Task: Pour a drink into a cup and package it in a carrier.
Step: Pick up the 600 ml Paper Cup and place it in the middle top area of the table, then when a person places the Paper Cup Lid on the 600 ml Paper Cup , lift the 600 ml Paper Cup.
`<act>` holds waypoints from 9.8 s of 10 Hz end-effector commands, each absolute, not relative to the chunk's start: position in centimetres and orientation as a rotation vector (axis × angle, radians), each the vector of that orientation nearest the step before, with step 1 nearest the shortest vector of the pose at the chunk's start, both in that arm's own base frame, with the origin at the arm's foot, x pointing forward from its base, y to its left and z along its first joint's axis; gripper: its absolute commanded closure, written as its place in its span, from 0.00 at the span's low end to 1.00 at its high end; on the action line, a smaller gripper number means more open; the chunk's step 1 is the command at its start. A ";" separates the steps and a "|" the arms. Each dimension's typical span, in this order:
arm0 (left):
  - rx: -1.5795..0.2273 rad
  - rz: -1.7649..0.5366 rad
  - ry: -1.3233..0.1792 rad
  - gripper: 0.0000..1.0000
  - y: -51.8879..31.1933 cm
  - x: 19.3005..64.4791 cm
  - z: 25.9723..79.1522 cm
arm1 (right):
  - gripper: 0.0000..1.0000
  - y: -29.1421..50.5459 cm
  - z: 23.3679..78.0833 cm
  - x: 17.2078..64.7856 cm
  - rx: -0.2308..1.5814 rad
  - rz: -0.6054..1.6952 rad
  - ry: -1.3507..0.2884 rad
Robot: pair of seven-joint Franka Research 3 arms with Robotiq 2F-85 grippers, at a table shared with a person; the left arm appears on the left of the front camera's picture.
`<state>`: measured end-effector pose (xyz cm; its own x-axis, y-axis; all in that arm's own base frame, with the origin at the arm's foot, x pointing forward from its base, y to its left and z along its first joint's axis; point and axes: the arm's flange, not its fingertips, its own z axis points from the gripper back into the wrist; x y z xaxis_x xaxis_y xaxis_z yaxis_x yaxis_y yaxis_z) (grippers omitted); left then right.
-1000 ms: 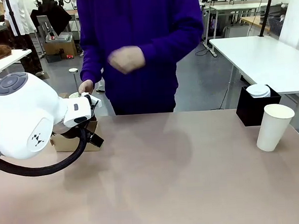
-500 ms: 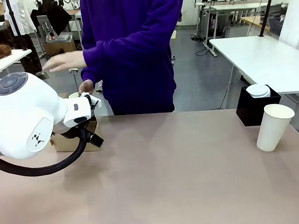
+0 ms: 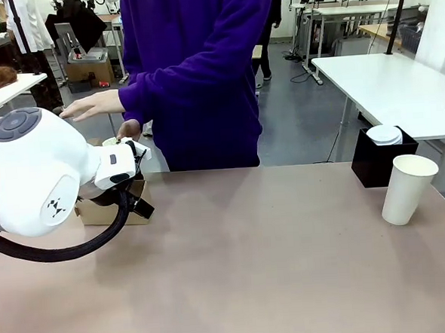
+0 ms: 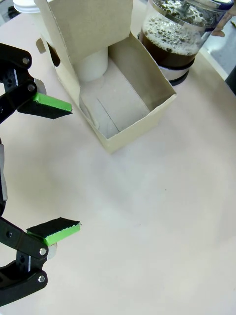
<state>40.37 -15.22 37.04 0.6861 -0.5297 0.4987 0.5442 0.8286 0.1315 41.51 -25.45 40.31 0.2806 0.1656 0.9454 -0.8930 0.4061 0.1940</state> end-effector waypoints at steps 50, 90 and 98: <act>-0.029 -0.601 -0.550 0.00 -15.2 40.3 37.1 | 0.20 -5.3 32.7 43.6 0.951 0.705 -1.373; -0.029 -0.601 -0.550 0.00 -15.2 40.3 37.1 | 0.20 17.9 28.6 57.7 1.080 0.706 -1.211; -0.029 -0.601 -0.550 0.00 -15.2 40.3 37.1 | 0.20 17.9 28.6 57.7 1.080 0.706 -1.211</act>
<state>40.37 -15.22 37.03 0.6860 -0.5301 0.4983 0.5442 0.8285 0.1323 58.04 17.78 28.10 0.2504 -0.1154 0.9612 -0.8924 0.3575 0.2754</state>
